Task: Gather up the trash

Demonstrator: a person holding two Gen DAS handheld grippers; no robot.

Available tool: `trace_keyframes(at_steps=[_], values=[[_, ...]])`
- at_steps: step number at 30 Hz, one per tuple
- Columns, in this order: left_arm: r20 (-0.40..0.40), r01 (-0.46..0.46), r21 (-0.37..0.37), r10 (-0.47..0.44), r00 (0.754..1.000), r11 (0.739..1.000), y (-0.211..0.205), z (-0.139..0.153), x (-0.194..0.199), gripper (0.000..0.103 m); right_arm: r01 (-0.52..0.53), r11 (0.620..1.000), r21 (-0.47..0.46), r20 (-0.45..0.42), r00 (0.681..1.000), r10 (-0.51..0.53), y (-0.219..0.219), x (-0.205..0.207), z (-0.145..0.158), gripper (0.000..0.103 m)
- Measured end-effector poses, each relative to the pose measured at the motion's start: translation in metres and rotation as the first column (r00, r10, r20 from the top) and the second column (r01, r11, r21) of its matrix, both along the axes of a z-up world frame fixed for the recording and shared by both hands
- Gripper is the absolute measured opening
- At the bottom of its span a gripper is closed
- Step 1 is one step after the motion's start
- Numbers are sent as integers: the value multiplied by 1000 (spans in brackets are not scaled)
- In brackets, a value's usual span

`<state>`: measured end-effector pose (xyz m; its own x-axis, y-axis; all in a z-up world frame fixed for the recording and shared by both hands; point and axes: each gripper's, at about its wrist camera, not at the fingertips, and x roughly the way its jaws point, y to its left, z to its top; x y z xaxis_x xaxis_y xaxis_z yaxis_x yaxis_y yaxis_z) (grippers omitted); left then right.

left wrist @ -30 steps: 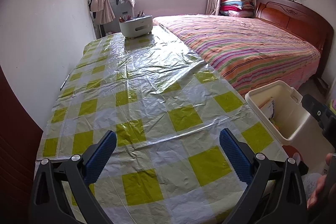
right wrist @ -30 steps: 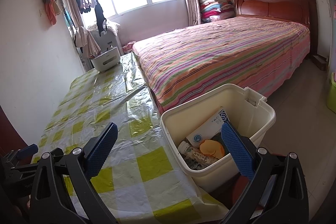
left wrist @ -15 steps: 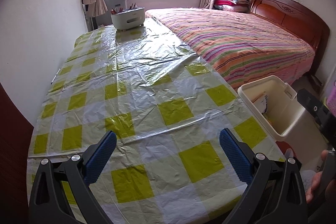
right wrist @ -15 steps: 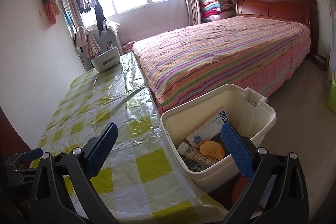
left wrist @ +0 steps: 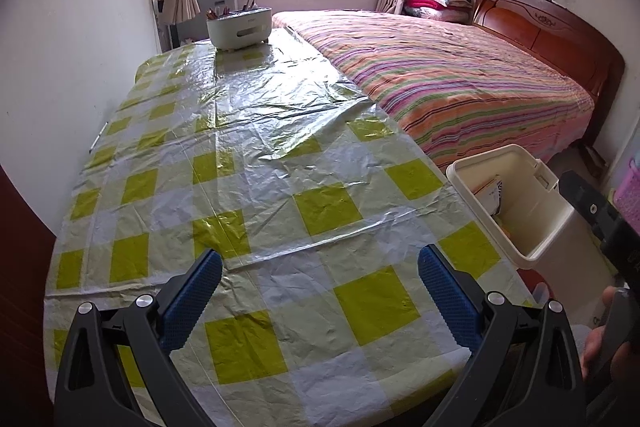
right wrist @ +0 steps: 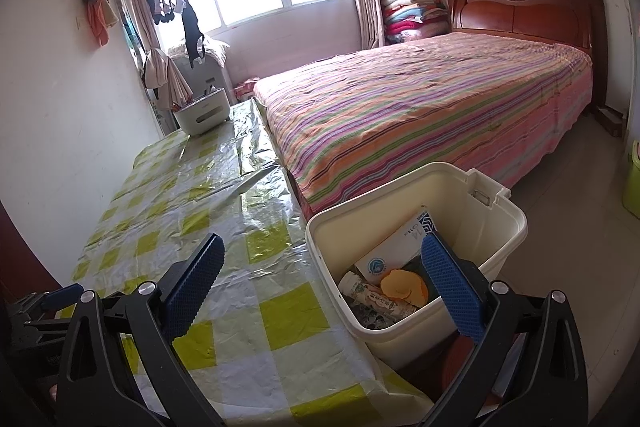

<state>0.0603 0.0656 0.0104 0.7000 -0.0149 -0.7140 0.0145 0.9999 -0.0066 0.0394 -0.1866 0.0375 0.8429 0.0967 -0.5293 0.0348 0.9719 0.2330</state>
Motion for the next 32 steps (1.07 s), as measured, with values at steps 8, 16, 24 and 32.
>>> trace_keyframes(at_steps=[8,16,24,32], values=[[-3,-22,-7,22,1000,1000,7,0,2,96,-7,1000,-3,-7,1000,7,2,4,-3,98],[-7,-17,-15,17,1000,1000,9,-2,4,96,-16,1000,-5,-14,1000,16,2,6,-6,98],[14,-19,13,18,1000,1000,4,-3,2,96,-23,1000,-7,-22,999,23,3,8,-9,98],[40,-52,4,52,998,999,19,1,2,96,-123,992,-16,-61,991,121,21,35,-5,98]])
